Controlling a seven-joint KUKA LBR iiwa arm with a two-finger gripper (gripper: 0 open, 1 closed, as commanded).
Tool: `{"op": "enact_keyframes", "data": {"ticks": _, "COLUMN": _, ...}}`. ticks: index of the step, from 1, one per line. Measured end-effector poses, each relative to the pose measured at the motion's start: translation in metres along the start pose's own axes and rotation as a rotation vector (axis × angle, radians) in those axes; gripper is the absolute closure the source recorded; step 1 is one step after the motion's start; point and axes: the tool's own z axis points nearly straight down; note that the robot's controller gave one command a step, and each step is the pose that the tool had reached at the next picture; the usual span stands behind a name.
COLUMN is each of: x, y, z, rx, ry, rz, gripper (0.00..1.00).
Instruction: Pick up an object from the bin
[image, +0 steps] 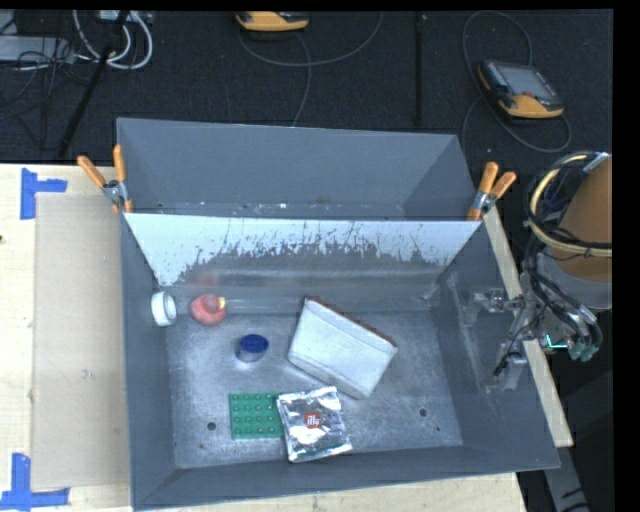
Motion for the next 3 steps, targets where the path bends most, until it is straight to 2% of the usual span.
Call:
{"op": "enact_keyframes", "data": {"ticks": 1, "x": -0.042, "y": 0.063, "z": 0.138, "rx": -0.002, "ry": -0.002, "rz": 0.100, "gripper": 0.00}}
{"op": "enact_keyframes", "data": {"ticks": 2, "x": -0.094, "y": 0.080, "z": 0.152, "rx": 0.000, "ry": -0.011, "rz": 0.108, "gripper": 0.00}}
{"op": "enact_keyframes", "data": {"ticks": 3, "x": -0.107, "y": 0.142, "z": 0.151, "rx": 0.001, "ry": -0.010, "rz": -0.267, "gripper": 0.00}}
